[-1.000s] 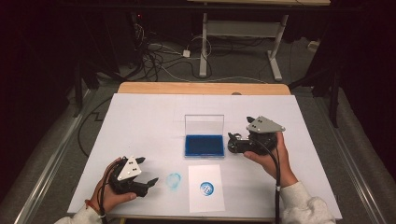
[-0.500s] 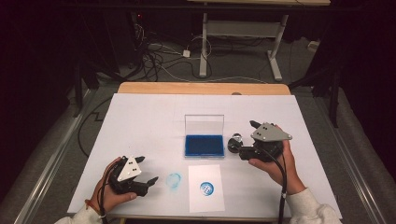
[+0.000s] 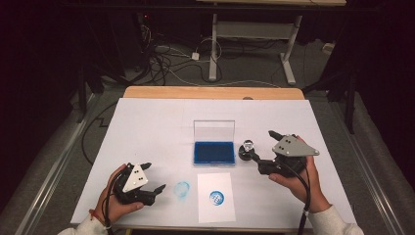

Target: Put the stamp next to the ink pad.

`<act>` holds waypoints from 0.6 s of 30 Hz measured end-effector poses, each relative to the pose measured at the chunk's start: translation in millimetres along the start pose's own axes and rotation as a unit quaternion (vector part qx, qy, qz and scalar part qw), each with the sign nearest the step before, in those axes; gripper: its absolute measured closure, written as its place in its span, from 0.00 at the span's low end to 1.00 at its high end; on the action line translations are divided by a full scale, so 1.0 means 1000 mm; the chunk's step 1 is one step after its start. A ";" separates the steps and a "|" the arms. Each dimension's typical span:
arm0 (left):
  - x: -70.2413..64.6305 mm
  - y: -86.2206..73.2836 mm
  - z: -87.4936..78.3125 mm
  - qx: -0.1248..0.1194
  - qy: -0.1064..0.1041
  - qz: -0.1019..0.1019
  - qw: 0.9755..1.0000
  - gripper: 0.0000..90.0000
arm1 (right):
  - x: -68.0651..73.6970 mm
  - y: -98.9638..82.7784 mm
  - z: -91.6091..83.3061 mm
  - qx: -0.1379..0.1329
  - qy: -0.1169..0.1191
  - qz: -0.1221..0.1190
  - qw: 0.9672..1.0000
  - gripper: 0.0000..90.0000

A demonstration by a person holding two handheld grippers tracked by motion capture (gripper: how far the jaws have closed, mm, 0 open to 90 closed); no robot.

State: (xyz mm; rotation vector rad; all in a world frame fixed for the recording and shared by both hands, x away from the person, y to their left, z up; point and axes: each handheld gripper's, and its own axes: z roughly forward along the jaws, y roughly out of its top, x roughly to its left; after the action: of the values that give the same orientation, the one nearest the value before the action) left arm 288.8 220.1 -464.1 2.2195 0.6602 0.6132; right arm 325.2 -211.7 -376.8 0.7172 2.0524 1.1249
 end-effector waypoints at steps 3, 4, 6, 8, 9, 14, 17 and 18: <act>0.000 0.001 -0.001 -0.005 0.004 0.002 1.000 0.18 | 0.001 -0.003 -0.004 0.000 0.000 -0.002 1.000 0.20; 0.000 0.001 -0.001 -0.005 0.005 0.003 1.000 0.18 | 0.001 -0.004 -0.005 0.000 0.000 -0.001 1.000 0.20; -0.001 0.001 -0.001 -0.003 0.005 0.004 1.000 0.18 | 0.001 -0.006 -0.007 0.002 0.000 -0.003 1.000 0.20; -0.001 0.001 -0.001 -0.004 0.004 0.005 1.000 0.18 | 0.002 -0.008 -0.009 0.002 -0.003 -0.004 1.000 0.20; -0.001 0.001 -0.001 -0.004 0.005 0.005 1.000 0.18 | 0.002 -0.010 -0.010 0.002 -0.002 -0.004 1.000 0.20; -0.001 0.001 0.000 -0.004 0.001 0.006 1.000 0.18 | 0.004 -0.020 -0.013 0.000 -0.007 -0.011 1.000 0.20; -0.002 0.001 0.001 -0.002 0.000 0.008 1.000 0.18 | 0.003 -0.026 -0.014 0.002 -0.007 -0.015 1.000 0.20; -0.002 0.001 0.001 0.000 -0.001 0.009 1.000 0.18 | 0.003 -0.028 -0.015 0.002 -0.012 -0.017 1.000 0.20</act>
State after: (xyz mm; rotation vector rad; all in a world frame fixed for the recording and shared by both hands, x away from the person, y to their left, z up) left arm 288.1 217.8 -464.5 2.2271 0.6395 0.6212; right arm 308.0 -230.0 -396.0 0.6911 2.0394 1.0878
